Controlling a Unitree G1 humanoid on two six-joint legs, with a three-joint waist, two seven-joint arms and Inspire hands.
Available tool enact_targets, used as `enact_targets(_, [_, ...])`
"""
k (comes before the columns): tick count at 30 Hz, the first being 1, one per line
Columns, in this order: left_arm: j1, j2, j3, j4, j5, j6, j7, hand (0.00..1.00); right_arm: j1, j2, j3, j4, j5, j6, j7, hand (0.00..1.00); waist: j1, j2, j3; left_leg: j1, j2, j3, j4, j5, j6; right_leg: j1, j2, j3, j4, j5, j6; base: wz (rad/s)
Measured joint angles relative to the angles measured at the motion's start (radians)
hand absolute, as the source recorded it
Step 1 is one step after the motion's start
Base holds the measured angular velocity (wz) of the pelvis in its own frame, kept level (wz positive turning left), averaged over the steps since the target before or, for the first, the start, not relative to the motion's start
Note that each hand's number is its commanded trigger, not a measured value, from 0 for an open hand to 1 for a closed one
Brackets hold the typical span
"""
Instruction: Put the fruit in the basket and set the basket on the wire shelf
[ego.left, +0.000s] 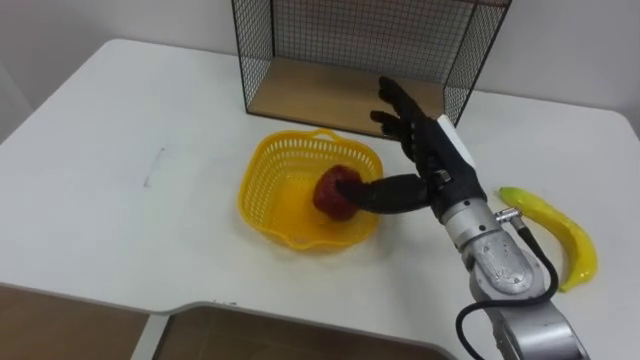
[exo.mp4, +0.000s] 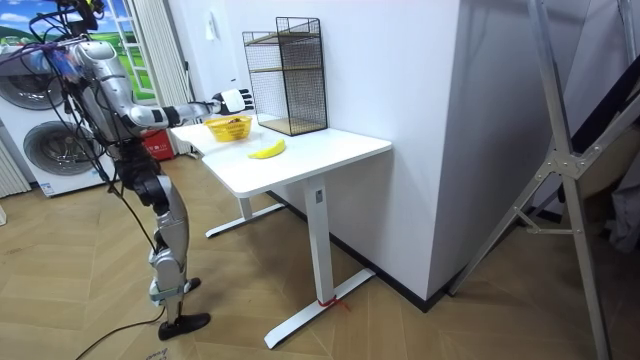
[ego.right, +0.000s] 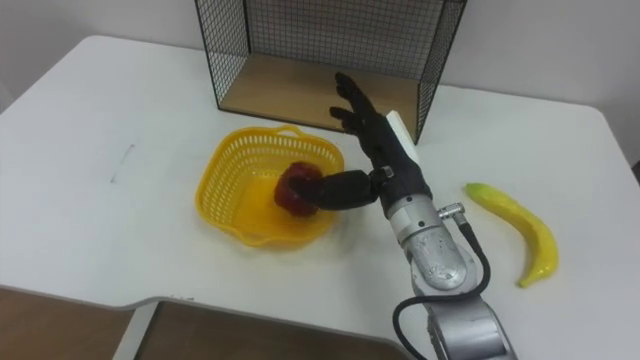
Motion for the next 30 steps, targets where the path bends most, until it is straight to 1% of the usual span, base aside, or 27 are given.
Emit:
enact_targets(3, [0.0,0.0,-0.002,0.0,0.0,0.0,0.0,0.0,0.0,0.0,-0.001,0.0,0.001,0.0,-0.001,0.0,-0.001,0.002,-0.0001,0.0,0.0,-0.001,0.004,0.0,0.0,0.0,0.0,0.002,0.0,0.0,0.0,0.0])
enact_targets(7, [-0.004,0.0,-0.002,0.0,0.0,0.0,0.003,0.0,0.0,-0.011,-0.002,0.0,0.008,0.0,-0.015,0.0,-0.002,0.008,0.0009,0.002,-0.001,-0.002,0.006,0.0,0.0,0.002,0.0,0.002,0.0,0.0,0.0,0.0])
enact_targets(9, [-0.007,0.0,-0.002,0.001,0.0,0.0,0.006,0.0,0.0,-0.021,-0.002,0.0,0.011,0.0,-0.018,0.0,-0.003,0.011,0.0019,0.004,-0.001,-0.002,0.006,0.0,0.0,0.004,0.0,0.003,-0.001,0.0,0.0,0.0])
enact_targets(11, [-0.008,0.0,-0.001,0.002,0.0,0.0,0.008,0.0,0.0,-0.04,-0.003,0.0,0.012,0.0,-0.02,0.0,-0.004,0.015,0.0039,0.007,-0.001,-0.001,0.003,0.0,0.0,0.007,0.0,0.003,-0.001,0.0,0.0,0.0])
enact_targets(13, [-0.008,0.0,0.001,0.003,0.001,0.0,0.008,0.0,0.0,-0.045,-0.013,0.0,0.011,0.0,-0.02,0.0,-0.007,0.015,0.0043,0.007,0.0,-0.001,0.004,0.0,0.0,0.007,0.0,0.002,-0.001,0.0,0.0,0.0])
enact_targets(15, [-0.007,-0.001,0.004,0.002,0.007,0.0,0.002,0.0,0.0,-0.044,-0.04,-0.001,0.011,0.0,-0.02,0.0,-0.011,0.014,0.0041,0.007,-0.001,-0.001,0.004,0.0,0.0,0.007,0.0,0.002,-0.001,0.0,0.0,0.0])
enact_targets(18, [0.005,-0.001,0.026,0.002,0.01,0.0,-0.002,0.0,-0.001,-0.044,-0.101,-0.029,0.011,0.0,-0.04,0.0,-0.023,0.013,0.0034,0.008,-0.001,0.0,0.002,0.0,0.0,0.008,0.0,0.002,-0.001,0.0,0.0,0.0])
enact_targets(20, [0.009,-0.001,0.043,0.002,0.008,0.0,-0.002,0.0,-0.002,-0.044,-0.154,-0.041,0.01,-0.01,-0.072,0.0,-0.029,0.013,0.003,0.015,-0.001,0.001,0.004,0.0,0.0,0.013,0.0,0.003,-0.001,0.0,0.0,0.0])
enact_targets(25, [0.016,0.004,0.06,0.003,0.009,0.0,0.002,0.0,-0.002,-0.058,-0.214,-0.041,-0.001,-0.011,-0.166,0.0,-0.037,0.008,-0.0001,0.023,0.0,0.011,-0.002,0.0,0.0,0.017,-0.001,0.003,0.0,0.0,0.0,-0.04])
enact_targets(26, [0.018,0.006,0.062,0.002,0.009,0.0,0.002,0.0,-0.002,-0.058,-0.23,-0.04,-0.001,-0.011,-0.187,0.0,-0.047,0.004,-0.0019,0.021,0.0,0.011,-0.003,0.0,0.0,0.016,-0.001,0.001,0.0,0.0,0.0,0.0])
enact_targets(27, [0.019,0.007,0.062,0.002,0.009,0.0,0.002,0.0,-0.002,-0.06,-0.238,-0.04,0.002,-0.011,-0.197,0.0,-0.05,0.003,-0.0024,0.02,0.0,0.011,-0.003,0.0,0.0,0.016,-0.002,-0.001,-0.001,0.0,0.0,0.0])
enact_targets(30, [0.021,0.01,0.062,0.001,0.009,0.001,0.0,0.0,-0.002,-0.082,-0.266,-0.025,0.003,-0.011,-0.249,0.0,-0.056,-0.005,-0.0043,0.02,0.0,0.011,-0.003,0.0,0.001,0.016,-0.002,0.0,0.0,0.0,0.0,0.0])
